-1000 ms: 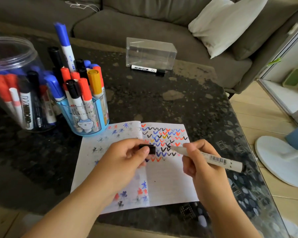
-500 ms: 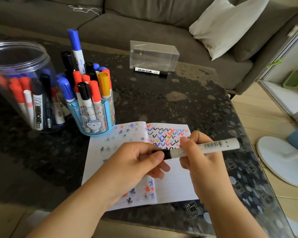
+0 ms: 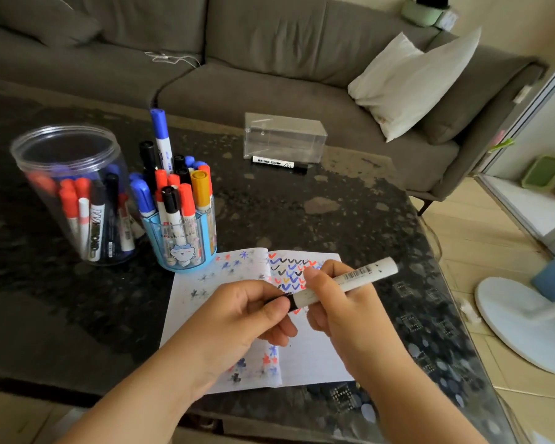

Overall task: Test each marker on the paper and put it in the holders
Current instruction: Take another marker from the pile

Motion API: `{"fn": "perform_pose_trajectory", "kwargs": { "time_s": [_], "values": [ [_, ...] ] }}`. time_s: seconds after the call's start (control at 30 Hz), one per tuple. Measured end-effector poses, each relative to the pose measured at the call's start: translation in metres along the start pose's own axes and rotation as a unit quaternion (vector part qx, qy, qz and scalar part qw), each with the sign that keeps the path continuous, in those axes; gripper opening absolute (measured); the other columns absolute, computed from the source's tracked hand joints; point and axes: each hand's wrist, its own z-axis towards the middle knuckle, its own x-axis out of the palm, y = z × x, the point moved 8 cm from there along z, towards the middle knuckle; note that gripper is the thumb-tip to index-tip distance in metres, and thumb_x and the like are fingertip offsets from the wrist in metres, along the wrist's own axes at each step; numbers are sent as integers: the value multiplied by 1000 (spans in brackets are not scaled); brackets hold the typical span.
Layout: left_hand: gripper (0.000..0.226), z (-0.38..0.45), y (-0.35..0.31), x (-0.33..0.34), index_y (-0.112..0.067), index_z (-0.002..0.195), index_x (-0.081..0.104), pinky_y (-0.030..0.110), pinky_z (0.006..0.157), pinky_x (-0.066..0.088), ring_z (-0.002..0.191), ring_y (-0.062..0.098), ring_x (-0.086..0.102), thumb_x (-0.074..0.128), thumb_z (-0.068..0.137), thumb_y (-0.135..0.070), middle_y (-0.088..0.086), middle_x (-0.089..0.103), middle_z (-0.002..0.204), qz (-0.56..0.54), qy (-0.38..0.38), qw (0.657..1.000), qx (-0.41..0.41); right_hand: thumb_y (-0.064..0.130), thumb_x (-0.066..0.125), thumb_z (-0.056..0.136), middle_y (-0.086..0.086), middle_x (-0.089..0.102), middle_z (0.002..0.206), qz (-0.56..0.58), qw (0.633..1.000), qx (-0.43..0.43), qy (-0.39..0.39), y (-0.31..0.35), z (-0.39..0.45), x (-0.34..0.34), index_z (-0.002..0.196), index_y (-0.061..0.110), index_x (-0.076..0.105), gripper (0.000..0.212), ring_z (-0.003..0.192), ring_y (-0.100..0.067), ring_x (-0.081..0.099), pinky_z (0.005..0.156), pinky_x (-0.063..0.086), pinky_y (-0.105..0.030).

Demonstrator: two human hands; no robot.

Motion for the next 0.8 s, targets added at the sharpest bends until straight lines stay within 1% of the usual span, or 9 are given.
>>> {"fn": "perform_pose_trajectory", "kwargs": {
  "time_s": [0.13,0.2,0.3,0.37,0.4,0.5,0.57,0.67,0.8],
  "values": [
    [15,-3,-14,7,-15,97,67,23,67,49,66,7,62,53,94,-18,-4,70,72,25,-35,999,11,42,61,72,2,54,55,5,999,-23,-23,27,-23,-16,84,4,62,40,49,-7,43,54,40,-23],
    [14,-8,-19,7,-19,97,66,23,67,50,66,4,62,53,94,-18,-6,70,74,44,-62,997,19,36,62,78,1,57,57,8,996,-51,-75,43,-35,-35,82,5,61,32,52,-10,45,60,41,-30],
    [13,-24,-26,5,-27,96,65,32,79,53,79,6,64,55,93,-21,-8,70,84,78,-88,992,44,31,58,89,-7,62,63,-57,988,-94,-111,67,-56,-48,75,12,64,25,57,-14,49,64,42,-39],
    [12,-45,-33,-6,-33,98,61,33,87,51,91,6,62,56,91,-25,-12,66,98,89,-125,986,69,31,57,89,-6,66,65,-113,982,-126,-88,85,-72,-36,75,15,65,23,56,-11,53,60,46,-33],
    [12,-60,-38,-15,-35,99,58,27,86,49,94,1,59,57,91,-27,-15,63,102,105,-154,979,87,29,58,89,-2,67,65,-137,978,-143,-72,94,-80,-25,75,17,65,19,55,-8,55,58,48,-28],
    [12,-127,-53,-57,-35,95,53,17,78,44,90,-9,55,58,87,-28,-17,61,97,202,-277,926,159,34,59,85,13,70,71,-205,960,-191,1,116,-102,19,82,30,64,7,62,-4,63,57,53,-23],
    [16,-185,-53,-90,-34,92,50,14,76,42,88,-6,55,60,85,-23,-16,60,91,265,-367,873,183,46,57,77,18,70,75,-236,946,-213,63,120,-116,59,87,35,64,15,68,-4,65,61,55,-22],
    [16,-270,-31,-133,-34,93,47,4,71,38,92,-11,50,59,87,-25,-19,57,91,338,-455,814,127,37,63,80,16,69,72,-253,925,-238,154,108,-137,128,81,36,62,2,65,-5,64,59,51,-17],
    [14,-375,17,-172,-31,93,49,6,68,37,81,-8,51,61,86,-27,-23,53,89,407,-544,733,37,25,66,84,13,66,61,-271,883,-271,269,73,-171,224,81,35,62,12,55,-4,60,53,43,-14]
  ]
}}
